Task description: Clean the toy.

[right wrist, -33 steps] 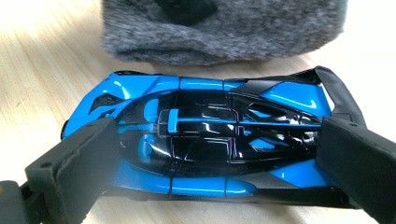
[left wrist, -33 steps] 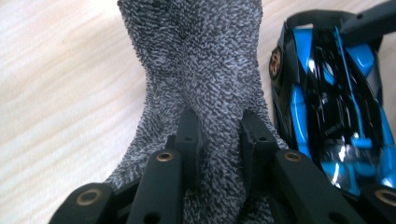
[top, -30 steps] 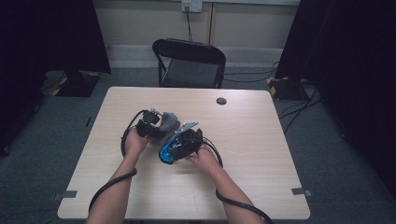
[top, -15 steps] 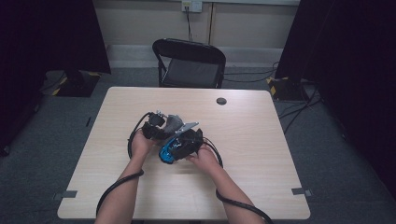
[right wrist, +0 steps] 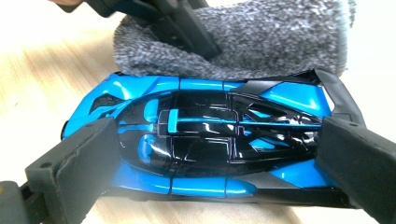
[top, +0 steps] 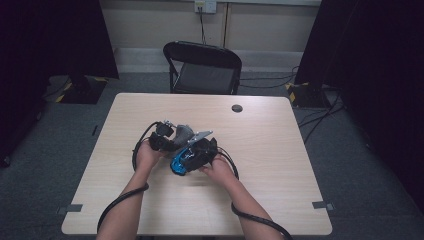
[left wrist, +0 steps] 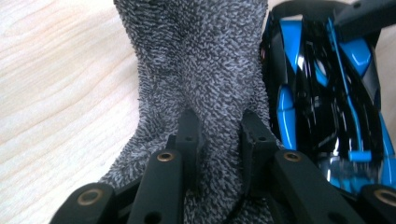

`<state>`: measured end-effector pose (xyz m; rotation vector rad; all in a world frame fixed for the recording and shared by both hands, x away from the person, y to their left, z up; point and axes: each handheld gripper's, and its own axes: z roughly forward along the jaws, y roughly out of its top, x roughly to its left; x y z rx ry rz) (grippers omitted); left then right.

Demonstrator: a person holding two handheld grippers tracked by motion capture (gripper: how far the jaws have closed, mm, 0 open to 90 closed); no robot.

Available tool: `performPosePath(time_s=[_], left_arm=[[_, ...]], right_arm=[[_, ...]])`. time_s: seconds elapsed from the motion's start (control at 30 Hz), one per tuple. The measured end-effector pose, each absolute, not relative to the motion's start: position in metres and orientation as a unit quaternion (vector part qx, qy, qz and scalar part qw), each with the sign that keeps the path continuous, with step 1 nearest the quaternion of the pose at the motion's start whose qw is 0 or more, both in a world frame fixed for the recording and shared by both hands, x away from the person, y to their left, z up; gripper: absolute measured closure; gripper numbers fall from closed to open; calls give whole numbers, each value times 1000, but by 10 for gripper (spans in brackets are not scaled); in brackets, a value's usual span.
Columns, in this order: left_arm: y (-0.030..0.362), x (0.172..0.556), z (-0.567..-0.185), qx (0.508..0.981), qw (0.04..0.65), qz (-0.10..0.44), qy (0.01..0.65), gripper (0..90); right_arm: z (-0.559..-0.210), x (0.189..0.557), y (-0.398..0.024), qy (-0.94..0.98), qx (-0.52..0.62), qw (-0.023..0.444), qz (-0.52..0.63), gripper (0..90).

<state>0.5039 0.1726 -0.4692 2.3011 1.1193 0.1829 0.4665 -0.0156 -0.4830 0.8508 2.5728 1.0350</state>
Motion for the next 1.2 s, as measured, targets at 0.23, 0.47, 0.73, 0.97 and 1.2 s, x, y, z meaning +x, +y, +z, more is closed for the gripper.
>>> performPosePath(time_s=[0.23, 0.47, 0.73, 0.97, 1.2], left_arm=[[181, 497, -468, 863, 280, 61, 415, 725], [187, 489, -466, 861, 278, 57, 422, 724], [197, 478, -466, 862, 275, 57, 422, 724], [207, 463, -467, 861, 279, 55, 423, 723], [213, 450, -466, 864, 274, 57, 420, 723]], right_arm=[[-483, 467, -16, 880, 291, 120, 354, 0], [-483, 466, -15, 881, 290, 121, 355, 0], [-483, 465, -15, 882, 288, 119, 354, 0], [-483, 466, -15, 883, 288, 120, 352, 0], [-483, 466, -15, 882, 288, 120, 354, 0]])
